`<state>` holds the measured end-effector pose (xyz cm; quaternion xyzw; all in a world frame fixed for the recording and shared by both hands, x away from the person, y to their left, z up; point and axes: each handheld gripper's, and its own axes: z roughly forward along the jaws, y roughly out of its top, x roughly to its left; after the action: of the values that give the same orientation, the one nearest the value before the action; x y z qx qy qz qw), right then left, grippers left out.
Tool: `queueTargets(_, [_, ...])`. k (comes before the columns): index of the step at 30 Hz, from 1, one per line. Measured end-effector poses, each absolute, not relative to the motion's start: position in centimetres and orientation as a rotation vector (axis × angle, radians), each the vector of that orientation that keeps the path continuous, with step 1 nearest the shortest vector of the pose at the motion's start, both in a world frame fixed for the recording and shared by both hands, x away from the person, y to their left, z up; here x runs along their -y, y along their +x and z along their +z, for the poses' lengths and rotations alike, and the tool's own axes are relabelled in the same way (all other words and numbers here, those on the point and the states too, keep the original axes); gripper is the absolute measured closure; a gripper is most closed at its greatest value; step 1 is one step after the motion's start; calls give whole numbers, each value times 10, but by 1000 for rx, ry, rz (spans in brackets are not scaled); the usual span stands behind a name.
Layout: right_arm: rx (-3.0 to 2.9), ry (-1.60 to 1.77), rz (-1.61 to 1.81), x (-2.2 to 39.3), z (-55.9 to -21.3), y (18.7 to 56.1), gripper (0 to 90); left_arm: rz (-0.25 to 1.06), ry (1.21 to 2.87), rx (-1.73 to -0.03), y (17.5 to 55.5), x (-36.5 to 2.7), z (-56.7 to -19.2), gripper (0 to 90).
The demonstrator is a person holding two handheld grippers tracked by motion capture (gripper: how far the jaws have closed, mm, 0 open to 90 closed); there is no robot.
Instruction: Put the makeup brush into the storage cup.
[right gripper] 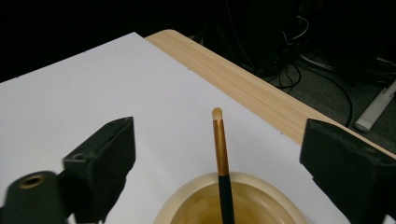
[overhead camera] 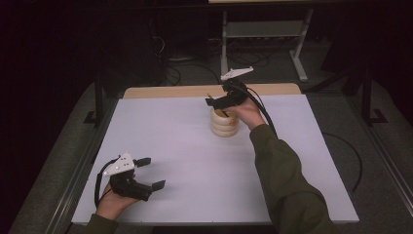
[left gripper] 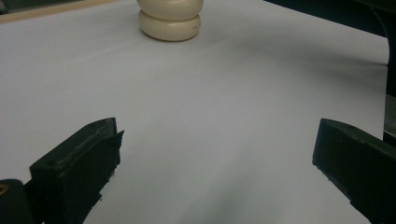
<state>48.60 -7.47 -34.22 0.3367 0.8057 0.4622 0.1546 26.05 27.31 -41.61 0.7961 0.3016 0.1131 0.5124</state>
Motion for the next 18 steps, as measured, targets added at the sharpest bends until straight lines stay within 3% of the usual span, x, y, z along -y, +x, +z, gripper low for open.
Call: queueTargets(18, [-2312,927,1333,84,-336,467,54,280,1930,-715,260,-273,-415,3])
